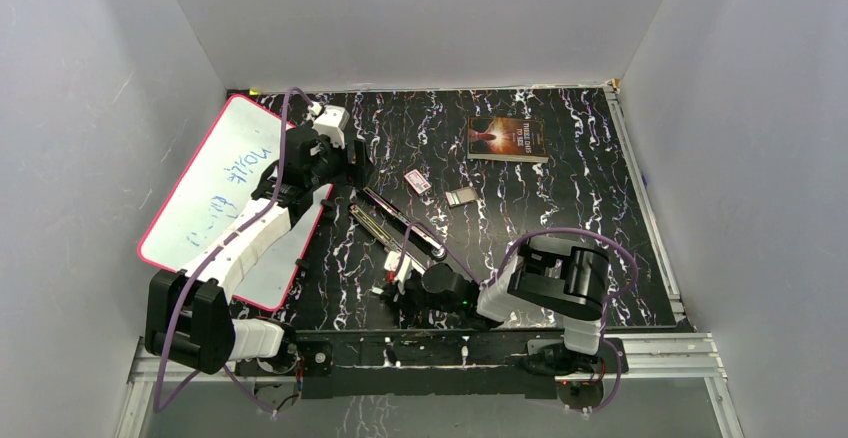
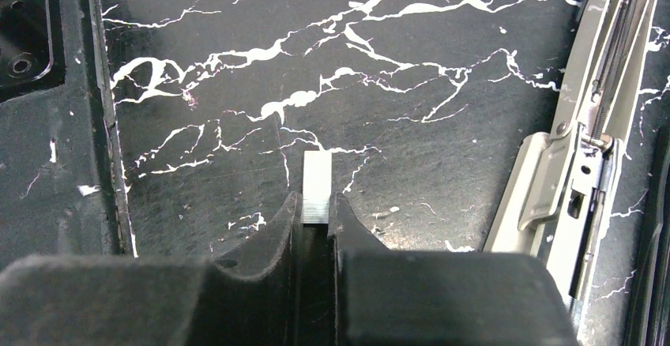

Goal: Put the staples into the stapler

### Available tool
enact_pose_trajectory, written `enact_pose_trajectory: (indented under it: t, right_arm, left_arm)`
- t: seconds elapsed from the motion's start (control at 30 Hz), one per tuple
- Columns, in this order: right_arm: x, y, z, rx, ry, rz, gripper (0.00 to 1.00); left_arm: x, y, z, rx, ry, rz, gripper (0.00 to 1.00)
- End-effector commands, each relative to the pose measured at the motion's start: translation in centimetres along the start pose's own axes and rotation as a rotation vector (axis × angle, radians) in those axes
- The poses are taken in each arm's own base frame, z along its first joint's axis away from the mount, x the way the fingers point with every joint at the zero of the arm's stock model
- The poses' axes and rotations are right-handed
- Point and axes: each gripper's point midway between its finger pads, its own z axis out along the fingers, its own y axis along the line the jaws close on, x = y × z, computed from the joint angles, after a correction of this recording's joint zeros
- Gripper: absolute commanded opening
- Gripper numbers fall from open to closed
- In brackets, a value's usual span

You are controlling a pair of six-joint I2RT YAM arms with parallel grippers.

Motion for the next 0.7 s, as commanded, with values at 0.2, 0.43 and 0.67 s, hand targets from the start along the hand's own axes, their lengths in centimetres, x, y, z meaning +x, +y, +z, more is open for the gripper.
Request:
enact_pose_trajectory:
  t: [0.2, 0.43, 0.67]
  right_arm:
    - [0.2, 2.0, 0.2, -0.125, 0.063, -0.041, 0.00]
    - [-11.1, 2.8, 0.3, -0.179, -0.168, -0.064, 0.00]
    - [-16.1, -3.5, -3.9, 0.002, -0.226, -0.059, 0.00]
  left_arm:
    - [-0.8, -0.1, -0.6, 0.011, -0.042, 0.016, 0.80]
    - [-0.7, 0.0, -0.5, 0.005, -0.045, 0.009, 0.80]
    - [-0.1, 0.2, 0.1, -0.002, -0.018, -0.007, 0.81]
